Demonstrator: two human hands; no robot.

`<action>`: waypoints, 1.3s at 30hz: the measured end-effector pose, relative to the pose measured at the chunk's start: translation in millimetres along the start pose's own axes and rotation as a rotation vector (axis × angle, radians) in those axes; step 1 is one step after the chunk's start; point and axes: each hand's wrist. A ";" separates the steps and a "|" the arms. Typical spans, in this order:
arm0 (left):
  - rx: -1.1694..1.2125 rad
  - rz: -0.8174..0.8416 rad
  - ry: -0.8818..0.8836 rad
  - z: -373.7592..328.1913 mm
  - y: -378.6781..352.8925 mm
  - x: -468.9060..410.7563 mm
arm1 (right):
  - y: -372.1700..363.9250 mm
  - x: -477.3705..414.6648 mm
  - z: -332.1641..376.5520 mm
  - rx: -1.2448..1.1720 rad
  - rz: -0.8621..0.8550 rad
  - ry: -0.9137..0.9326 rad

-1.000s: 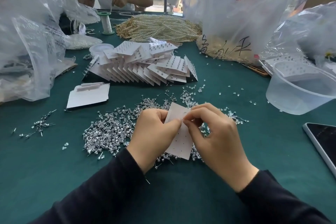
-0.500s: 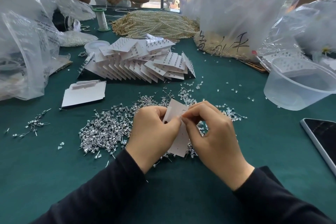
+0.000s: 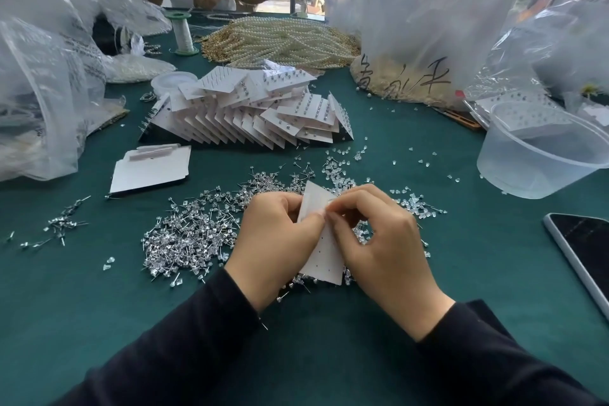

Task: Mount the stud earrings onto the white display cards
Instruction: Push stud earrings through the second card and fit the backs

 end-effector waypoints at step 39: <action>-0.806 0.275 -0.556 10.1 -3.2 -5.0 | 37.9 -27.5 -16.6 -0.733 -0.276 -0.828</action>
Point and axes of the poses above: each hand's wrist, its own x-axis away from the middle knuckle, its own y-axis out of the back of the hand, z = x × y, and after that the axes turned 8 degrees about -z, right-handed
